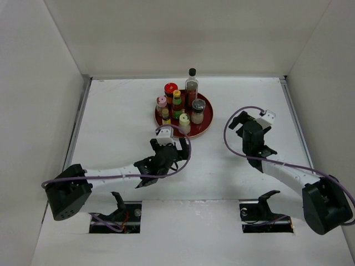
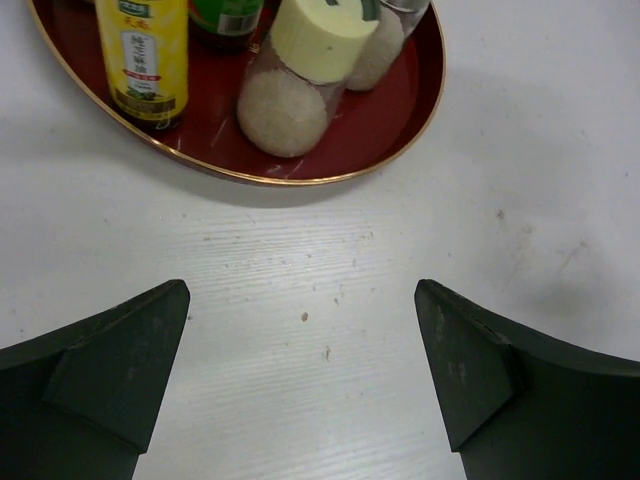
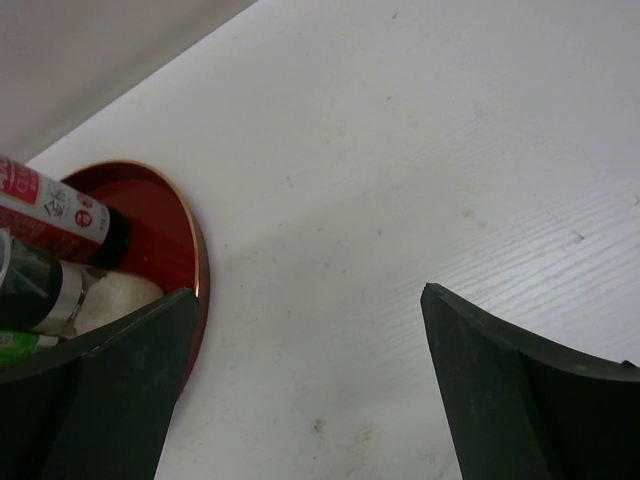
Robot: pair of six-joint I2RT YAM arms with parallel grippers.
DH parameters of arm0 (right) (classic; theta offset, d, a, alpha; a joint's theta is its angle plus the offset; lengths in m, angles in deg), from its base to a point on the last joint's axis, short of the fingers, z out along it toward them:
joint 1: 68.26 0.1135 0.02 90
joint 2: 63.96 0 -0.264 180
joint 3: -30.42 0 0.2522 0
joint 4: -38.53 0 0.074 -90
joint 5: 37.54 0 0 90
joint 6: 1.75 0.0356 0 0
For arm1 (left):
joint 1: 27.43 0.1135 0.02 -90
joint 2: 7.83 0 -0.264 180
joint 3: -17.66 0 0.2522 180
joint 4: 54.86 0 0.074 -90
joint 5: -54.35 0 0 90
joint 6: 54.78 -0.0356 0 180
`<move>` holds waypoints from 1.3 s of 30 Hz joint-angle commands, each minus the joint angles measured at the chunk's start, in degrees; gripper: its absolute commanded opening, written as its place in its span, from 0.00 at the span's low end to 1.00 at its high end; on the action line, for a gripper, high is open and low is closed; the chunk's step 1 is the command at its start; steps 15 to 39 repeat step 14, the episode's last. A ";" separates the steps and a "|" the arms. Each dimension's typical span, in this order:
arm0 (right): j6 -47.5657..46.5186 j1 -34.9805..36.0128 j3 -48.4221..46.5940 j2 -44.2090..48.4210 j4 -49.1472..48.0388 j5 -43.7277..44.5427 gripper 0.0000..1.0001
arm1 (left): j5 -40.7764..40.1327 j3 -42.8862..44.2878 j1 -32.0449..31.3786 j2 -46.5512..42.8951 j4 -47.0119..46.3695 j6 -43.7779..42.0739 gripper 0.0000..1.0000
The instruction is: Organize the condiment bottles
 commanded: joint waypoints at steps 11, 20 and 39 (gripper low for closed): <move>4.38 -2.89 0.45 0.21 -5.45 -5.29 1.00 | -8.07 6.75 -13.34 1.86 6.53 -0.84 1.00; 4.65 -2.98 1.15 1.17 -5.89 -5.38 1.00 | -9.65 6.14 -14.40 1.69 6.34 -0.66 1.00; 4.65 -2.98 1.15 1.17 -5.89 -5.38 1.00 | -9.65 6.14 -14.40 1.69 6.34 -0.66 1.00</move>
